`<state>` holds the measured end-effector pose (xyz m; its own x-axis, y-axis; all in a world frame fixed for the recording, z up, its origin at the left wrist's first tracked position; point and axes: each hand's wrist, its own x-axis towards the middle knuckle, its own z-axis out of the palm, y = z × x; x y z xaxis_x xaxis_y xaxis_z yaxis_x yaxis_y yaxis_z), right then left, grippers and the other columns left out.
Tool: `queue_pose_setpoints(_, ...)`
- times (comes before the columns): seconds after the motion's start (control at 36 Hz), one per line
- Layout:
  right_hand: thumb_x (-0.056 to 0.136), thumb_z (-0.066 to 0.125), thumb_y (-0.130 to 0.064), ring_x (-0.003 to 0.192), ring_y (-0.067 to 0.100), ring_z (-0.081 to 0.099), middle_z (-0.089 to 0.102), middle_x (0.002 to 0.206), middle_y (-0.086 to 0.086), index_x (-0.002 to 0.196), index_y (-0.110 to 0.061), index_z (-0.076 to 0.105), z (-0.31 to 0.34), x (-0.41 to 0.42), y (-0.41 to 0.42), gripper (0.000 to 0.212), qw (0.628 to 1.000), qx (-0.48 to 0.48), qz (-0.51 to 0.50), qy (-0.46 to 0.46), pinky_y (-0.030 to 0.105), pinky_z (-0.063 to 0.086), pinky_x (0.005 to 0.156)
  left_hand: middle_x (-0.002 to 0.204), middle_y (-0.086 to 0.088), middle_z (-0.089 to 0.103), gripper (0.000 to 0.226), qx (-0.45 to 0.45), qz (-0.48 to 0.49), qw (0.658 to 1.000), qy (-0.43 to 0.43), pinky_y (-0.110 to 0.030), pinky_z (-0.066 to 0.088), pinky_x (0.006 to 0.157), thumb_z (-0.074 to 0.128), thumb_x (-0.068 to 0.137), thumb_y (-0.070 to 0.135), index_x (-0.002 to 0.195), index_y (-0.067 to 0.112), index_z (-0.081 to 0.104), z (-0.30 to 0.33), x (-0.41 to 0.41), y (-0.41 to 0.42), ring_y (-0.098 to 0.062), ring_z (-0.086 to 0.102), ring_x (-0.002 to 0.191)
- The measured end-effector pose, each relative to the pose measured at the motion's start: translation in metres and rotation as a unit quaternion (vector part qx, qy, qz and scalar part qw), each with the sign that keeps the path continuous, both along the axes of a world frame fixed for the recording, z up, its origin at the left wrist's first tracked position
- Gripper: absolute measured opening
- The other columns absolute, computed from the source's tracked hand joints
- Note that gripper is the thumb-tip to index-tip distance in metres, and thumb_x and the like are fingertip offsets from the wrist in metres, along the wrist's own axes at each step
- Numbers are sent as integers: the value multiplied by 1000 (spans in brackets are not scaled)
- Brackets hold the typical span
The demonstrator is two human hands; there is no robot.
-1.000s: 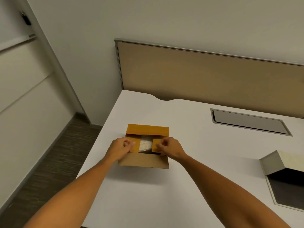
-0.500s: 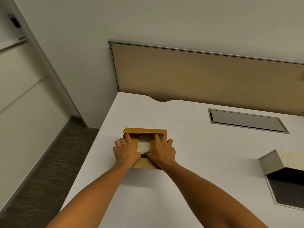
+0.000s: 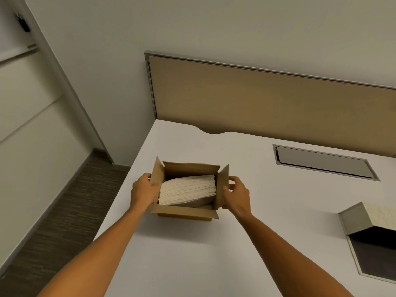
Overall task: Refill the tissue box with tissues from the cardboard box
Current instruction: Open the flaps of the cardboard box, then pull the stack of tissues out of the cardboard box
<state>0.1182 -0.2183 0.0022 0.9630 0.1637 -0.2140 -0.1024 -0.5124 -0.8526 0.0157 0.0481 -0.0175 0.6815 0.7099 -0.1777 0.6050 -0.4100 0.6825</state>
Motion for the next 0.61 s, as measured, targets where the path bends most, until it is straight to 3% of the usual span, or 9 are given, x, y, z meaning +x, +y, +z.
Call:
queue_pose_setpoints(0.06,93,58,-20,78,23,72,70,103,5,139,-14,52,-5,0,-8,46,999,11,-29,18,47,66,60,123,-16,64,36,-19,8,1000,-11,-32,47,71,63,93,20,126,10,55,-2,-4,6,-28,61,97)
queue_pose_setpoints(0.11,95,60,-20,84,26,70,69,115,11,145,-14,45,-10,1,-13,52,999,-19,-29,13,49,66,69,129,-18,60,44,-20,29,999,-23,-37,49,78,66,92,19,132,10,49,-3,-9,11,-35,61,108)
queue_pose_setpoints(0.22,94,65,-25,124,39,58,50,148,15,158,-15,20,-17,2,-15,78,991,-130,10,-4,51,51,98,134,-22,54,60,-12,66,998,-16,-47,53,85,73,88,19,136,11,40,-4,-15,11,-40,59,113)
queue_pose_setpoints(0.28,91,68,-26,133,39,48,36,157,14,157,-16,22,-19,3,-14,81,974,-216,43,-45,52,48,102,141,-24,46,69,33,63,997,29,-51,51,91,76,84,20,140,9,37,-6,-17,8,-42,52,121)
queue_pose_setpoints(0.33,88,70,-23,132,37,45,37,156,13,152,-16,36,-18,5,-11,72,948,-288,85,-102,47,47,104,140,-24,41,70,117,42,989,81,-50,48,94,78,81,22,139,10,39,-7,-20,6,-41,46,122)
queue_pose_setpoints(0.44,88,72,-19,117,28,50,63,131,7,131,-17,62,-9,11,-2,44,879,-346,230,-232,34,48,93,126,-18,51,58,283,-69,951,107,-41,49,85,84,74,17,125,13,56,-4,-15,5,-34,50,108)
queue_pose_setpoints(0.53,91,70,-14,128,26,48,59,140,6,139,-16,58,1,15,10,49,846,-322,336,-260,35,46,103,120,-7,61,46,314,-200,923,94,-35,48,83,84,72,17,115,21,66,4,0,3,-25,52,105)
queue_pose_setpoints(0.61,91,68,-18,140,29,39,46,154,8,149,-17,45,7,22,24,63,833,-310,377,-260,41,40,113,134,0,55,58,287,-287,911,73,-35,45,97,80,78,36,131,27,58,8,12,0,-21,48,119)
